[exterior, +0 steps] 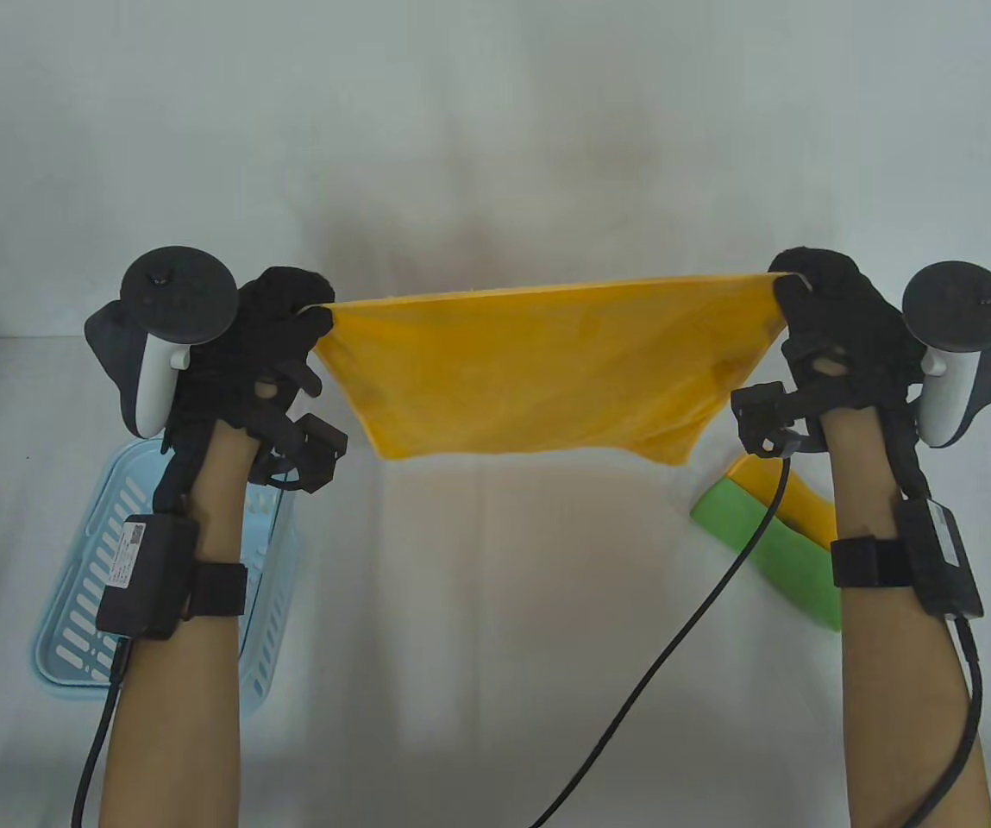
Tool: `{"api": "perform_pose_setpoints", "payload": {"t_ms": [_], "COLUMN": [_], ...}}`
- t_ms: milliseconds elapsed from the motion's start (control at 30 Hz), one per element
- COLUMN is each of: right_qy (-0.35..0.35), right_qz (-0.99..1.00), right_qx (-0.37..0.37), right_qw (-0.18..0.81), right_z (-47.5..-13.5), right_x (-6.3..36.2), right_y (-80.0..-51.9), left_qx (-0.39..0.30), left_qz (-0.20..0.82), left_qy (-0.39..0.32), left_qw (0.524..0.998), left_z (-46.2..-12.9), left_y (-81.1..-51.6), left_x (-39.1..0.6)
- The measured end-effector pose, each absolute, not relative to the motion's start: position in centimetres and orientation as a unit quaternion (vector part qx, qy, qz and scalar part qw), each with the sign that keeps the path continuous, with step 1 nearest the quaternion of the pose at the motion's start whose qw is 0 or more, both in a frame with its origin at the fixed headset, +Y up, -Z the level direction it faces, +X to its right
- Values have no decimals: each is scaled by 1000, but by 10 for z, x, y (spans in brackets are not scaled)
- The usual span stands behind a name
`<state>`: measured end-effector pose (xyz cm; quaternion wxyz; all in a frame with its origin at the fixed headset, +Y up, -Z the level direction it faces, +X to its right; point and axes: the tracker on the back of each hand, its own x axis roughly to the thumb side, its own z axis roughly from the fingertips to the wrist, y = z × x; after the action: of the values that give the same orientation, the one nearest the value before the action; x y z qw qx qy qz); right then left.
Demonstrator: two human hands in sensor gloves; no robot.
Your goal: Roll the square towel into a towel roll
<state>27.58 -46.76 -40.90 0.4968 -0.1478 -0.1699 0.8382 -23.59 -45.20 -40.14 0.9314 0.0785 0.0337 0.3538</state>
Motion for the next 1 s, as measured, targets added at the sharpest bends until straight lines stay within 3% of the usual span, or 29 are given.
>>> {"api": "perform_pose_setpoints", "payload": {"t_ms": [200,533,1000], "right_qy": [-123,-40,119], "right_qz": [861,873,889], "right_qx": [-149,-113,-19], "right_qw": [470,473,443], "right_z": [-399,-366,-293], "right_x": [274,279,304], "right_y": [-513,-579,-630], "left_qx": [30,-40,-170], "left_qz": [341,319,202], "left_qy": [53,62,-92], "left_qw": [938,945,960], "left_z": [-393,-364,-293], "left_y": [-508,-569,-605], "left_x": [-238,-241,-229]}}
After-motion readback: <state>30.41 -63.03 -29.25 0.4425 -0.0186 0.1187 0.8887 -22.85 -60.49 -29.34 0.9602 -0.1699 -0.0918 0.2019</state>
